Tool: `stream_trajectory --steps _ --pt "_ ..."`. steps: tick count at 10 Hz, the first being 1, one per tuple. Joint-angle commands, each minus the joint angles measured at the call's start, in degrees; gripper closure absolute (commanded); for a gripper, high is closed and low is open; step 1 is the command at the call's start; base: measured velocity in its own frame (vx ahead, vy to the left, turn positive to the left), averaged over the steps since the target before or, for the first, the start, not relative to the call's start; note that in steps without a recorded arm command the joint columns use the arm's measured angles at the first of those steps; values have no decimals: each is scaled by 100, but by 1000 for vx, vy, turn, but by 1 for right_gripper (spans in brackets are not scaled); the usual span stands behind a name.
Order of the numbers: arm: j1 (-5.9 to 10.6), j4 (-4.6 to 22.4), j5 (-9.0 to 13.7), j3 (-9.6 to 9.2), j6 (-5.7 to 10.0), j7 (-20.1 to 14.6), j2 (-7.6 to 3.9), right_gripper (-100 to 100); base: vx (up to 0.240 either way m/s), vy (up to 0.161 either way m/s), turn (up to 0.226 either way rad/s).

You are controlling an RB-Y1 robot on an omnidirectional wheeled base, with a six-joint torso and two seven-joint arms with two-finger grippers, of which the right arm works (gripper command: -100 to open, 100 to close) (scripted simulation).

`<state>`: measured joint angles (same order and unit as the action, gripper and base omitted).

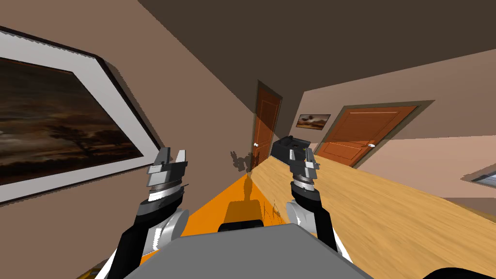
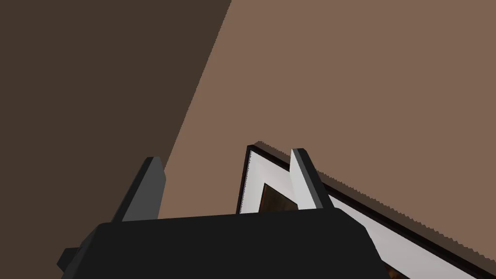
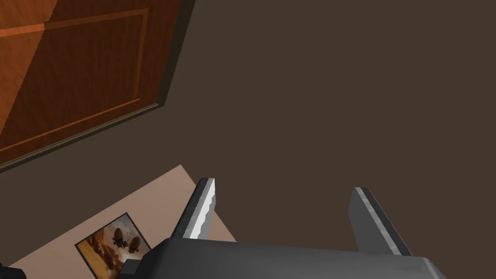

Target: Pull the door open

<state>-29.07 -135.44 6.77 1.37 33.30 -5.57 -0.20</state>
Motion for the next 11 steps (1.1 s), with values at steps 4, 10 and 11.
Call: stream_trajectory --steps 4,10,11 --pt "89 487 29 -16 75 580 -140 -100 81 -63 108" --pt "189 1037 62 -35 161 1237 -265 -100 79 -54 99" --pt "209 1142 69 -39 177 1362 -287 -100 65 -56 109"
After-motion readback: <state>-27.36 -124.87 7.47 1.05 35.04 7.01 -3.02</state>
